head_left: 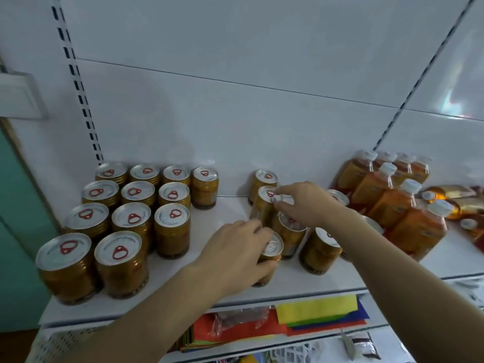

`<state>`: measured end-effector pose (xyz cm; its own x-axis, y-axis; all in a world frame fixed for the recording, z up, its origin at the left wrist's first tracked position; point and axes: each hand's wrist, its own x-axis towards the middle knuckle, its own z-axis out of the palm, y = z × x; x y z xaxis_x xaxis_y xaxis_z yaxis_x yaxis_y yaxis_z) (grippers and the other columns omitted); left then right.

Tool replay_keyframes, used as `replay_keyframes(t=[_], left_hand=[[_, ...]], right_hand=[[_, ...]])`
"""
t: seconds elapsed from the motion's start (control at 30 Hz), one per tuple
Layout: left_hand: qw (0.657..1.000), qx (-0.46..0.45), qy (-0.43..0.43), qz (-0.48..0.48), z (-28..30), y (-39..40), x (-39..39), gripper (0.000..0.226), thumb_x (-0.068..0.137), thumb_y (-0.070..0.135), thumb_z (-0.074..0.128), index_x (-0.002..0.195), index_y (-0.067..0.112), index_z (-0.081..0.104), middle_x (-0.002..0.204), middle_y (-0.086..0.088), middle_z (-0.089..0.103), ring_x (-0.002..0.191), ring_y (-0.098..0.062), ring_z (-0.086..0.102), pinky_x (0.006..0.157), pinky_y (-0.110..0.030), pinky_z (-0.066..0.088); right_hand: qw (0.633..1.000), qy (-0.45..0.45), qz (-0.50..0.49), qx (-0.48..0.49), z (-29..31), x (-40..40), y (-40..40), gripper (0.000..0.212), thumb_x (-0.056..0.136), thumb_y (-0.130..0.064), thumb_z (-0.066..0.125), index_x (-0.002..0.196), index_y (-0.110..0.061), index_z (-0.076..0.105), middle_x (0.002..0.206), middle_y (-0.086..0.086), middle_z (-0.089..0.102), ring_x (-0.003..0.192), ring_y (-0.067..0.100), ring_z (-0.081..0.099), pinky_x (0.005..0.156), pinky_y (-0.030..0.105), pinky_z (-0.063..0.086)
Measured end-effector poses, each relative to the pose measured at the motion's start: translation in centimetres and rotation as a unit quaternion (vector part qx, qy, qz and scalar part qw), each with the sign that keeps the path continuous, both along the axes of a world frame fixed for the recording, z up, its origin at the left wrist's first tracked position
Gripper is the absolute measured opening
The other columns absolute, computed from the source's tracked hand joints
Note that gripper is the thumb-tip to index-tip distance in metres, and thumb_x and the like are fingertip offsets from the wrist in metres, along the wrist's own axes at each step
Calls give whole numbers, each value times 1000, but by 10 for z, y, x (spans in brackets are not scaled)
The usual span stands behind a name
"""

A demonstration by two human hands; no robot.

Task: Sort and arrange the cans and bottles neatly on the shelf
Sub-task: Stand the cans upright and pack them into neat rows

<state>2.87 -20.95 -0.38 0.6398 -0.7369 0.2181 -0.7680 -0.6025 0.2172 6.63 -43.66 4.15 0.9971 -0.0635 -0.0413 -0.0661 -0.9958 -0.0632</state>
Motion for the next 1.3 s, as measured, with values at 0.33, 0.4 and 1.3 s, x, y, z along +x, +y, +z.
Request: replay_keyframes(t=[0.33,0.4,1.3], left_hand=[[986,-15,-27,164,-2,31,21,53,95,65,58,137,33,61,134,12,59,124,-12,49,105,-33,44],[980,-31,-34,196,-4,36,22,51,94,64,62,133,32,65,135,11,57,126,-12,47,105,-32,43],[973,7,-75,220,-6,61,31,43,95,61,50,124,30,60,134,9,56,124,-16,47,99,-38,46]], right_hand=[[988,12,151,-7,0,42,26,34,98,-55,63,127,-41,73,106,-6,72,97,17,64,80,33,52],[981,-7,192,-13,-3,49,43,33,102,-53,59,129,-40,73,109,-5,74,102,19,67,86,35,55],[951,-1,309,-17,-6,75,80,34,112,-36,49,137,-29,71,121,2,71,113,21,61,96,43,52]])
